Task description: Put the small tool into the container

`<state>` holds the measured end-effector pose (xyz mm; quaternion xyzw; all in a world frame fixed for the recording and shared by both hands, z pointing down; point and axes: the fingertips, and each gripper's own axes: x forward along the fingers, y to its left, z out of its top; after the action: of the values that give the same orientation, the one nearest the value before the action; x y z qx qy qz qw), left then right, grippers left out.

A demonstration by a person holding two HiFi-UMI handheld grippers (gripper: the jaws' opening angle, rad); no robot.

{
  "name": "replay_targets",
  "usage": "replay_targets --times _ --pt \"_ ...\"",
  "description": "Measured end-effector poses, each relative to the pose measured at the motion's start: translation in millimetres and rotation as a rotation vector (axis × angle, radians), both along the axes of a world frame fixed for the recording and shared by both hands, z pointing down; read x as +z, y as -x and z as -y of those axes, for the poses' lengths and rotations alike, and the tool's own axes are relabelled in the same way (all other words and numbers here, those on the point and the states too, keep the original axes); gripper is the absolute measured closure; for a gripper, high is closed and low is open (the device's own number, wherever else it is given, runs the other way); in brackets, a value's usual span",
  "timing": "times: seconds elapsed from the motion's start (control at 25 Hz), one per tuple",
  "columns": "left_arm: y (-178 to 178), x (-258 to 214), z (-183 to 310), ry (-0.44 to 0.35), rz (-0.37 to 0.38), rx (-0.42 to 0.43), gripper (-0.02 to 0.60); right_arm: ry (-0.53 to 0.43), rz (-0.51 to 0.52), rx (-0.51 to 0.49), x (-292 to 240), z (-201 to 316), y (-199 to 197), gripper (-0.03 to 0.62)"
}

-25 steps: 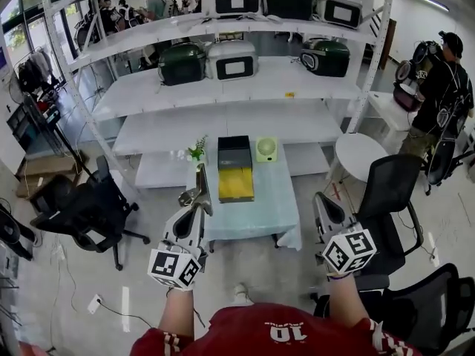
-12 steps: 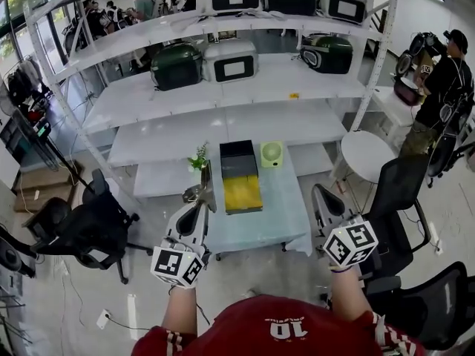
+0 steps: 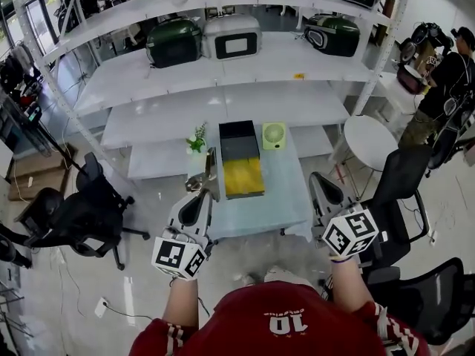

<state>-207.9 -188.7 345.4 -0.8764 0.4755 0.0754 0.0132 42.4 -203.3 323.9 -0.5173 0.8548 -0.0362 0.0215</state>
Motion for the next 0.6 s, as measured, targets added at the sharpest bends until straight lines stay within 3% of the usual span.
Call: replay_targets --times 0.28,0.6 --pt "8.4 4.7 17.0 0.019 -0.03 -0.039 0.574 0.001 -0.001 -0.063 3.0 26.4 22.7 0.589" --pt "10.3 4.3 53.2 0.01 0.013 -0.079 0.574 -0.013 0.016 -0.151 -0.9 77.4 43.8 0.589"
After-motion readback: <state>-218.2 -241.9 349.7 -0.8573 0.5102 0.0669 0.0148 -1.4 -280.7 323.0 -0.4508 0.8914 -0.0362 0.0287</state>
